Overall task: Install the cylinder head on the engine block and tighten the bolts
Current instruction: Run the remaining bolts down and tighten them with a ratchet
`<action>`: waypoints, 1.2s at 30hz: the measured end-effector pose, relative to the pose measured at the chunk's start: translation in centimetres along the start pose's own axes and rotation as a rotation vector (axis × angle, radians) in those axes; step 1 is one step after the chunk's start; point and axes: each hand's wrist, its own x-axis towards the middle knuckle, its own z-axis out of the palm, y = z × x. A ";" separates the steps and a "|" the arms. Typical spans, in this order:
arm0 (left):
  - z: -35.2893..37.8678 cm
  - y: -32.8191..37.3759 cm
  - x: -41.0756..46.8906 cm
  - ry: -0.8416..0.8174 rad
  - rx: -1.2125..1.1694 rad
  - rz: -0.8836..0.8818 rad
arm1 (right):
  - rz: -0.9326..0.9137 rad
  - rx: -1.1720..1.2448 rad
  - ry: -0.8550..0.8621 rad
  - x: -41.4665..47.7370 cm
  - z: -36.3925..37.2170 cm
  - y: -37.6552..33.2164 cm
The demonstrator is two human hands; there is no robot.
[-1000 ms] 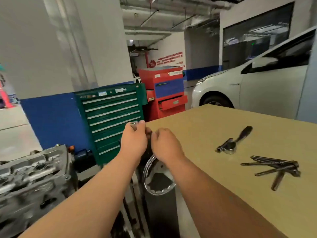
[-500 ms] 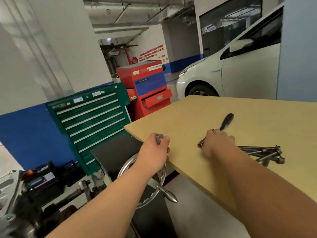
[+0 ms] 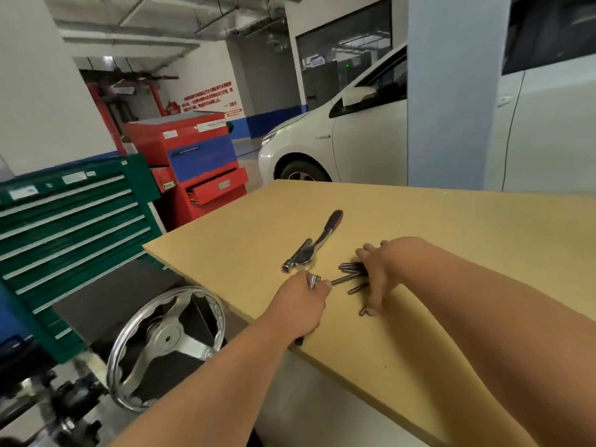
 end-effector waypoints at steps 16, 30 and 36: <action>-3.4 -2.3 -0.8 0.110 -0.080 -0.060 | -0.055 0.116 0.341 1.3 2.2 -3.4; -24.4 -8.5 -14.9 0.544 -0.588 -0.233 | -0.634 1.571 0.389 -11.6 -13.0 -33.6; -35.0 -15.3 -28.1 0.661 -0.479 -0.265 | -0.884 1.389 0.320 -19.8 -14.4 -50.2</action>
